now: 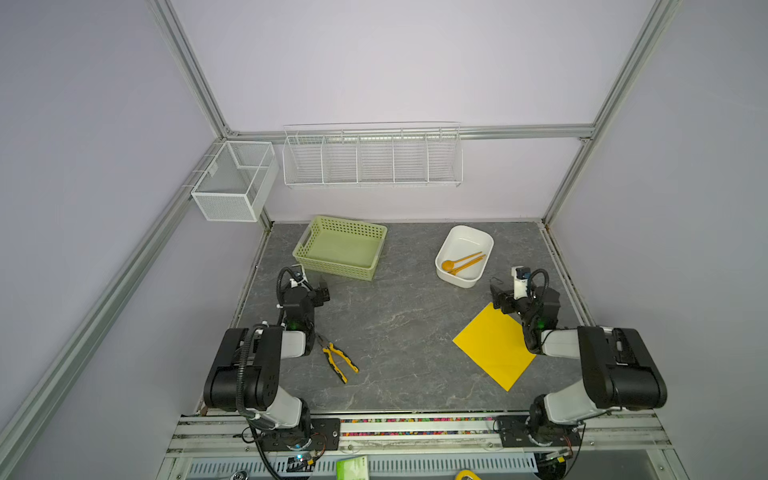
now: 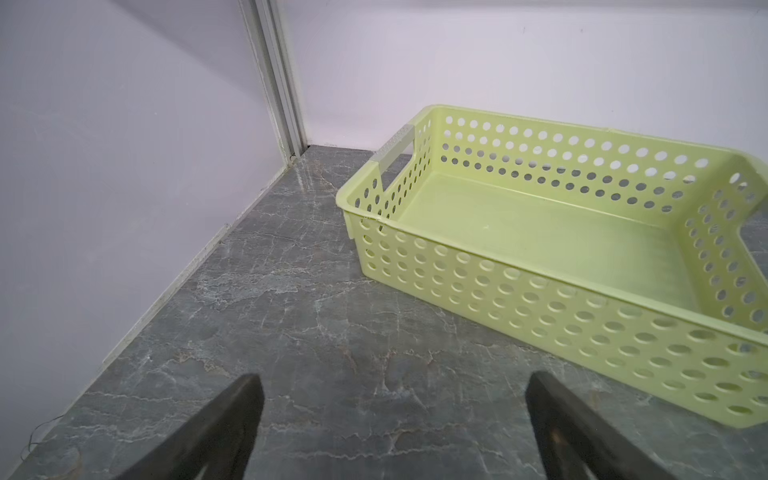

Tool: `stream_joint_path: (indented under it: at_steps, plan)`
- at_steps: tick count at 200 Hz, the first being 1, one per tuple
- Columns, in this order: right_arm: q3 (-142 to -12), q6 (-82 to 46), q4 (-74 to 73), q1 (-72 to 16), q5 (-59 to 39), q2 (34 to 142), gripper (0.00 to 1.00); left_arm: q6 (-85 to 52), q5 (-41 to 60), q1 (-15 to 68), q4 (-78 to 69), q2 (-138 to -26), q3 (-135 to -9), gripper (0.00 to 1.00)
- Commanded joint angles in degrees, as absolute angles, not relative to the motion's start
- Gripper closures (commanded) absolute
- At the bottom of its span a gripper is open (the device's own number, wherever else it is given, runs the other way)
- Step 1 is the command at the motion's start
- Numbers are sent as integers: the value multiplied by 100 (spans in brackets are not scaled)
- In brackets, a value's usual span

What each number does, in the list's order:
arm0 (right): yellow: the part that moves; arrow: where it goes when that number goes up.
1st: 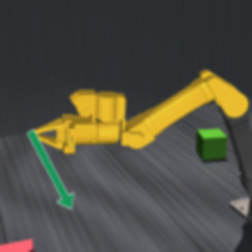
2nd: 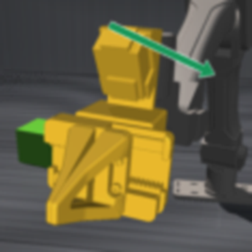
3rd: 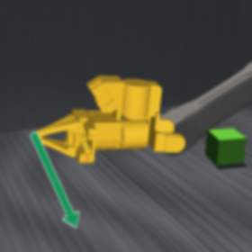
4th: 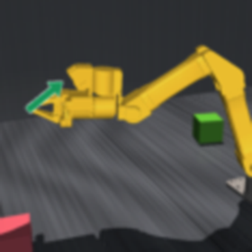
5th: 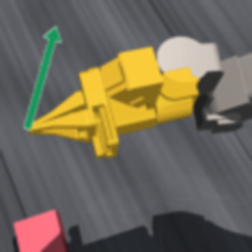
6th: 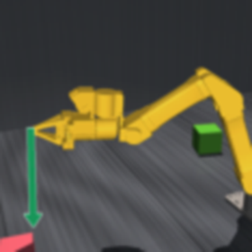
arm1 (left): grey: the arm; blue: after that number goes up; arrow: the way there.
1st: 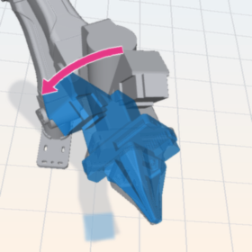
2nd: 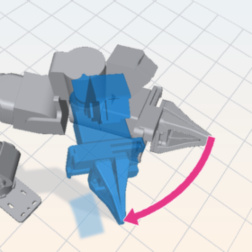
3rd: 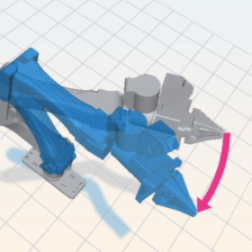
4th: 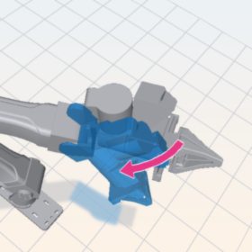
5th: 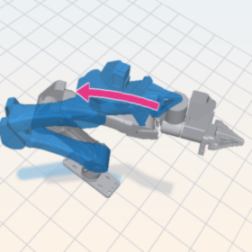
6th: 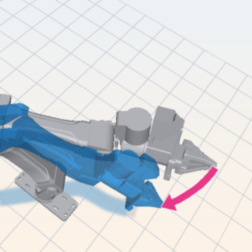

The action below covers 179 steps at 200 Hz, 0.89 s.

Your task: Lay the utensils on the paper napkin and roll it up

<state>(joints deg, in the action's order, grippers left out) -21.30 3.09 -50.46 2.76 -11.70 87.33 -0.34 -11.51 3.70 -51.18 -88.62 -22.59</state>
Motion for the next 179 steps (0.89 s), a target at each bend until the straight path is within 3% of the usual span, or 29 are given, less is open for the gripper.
stream_joint_path:
  at_steps: [1, 179]
  plan:
    - [-2056, 501, -5238, 297, -1272, 8749, 12, 35, -1148, 378, -5249, -8893, -2213, 1]
    - [-2051, 508, -5238, 290, -1262, 8741, 12, -44, -1269, 360, -5151, -8895, -2270, 1]
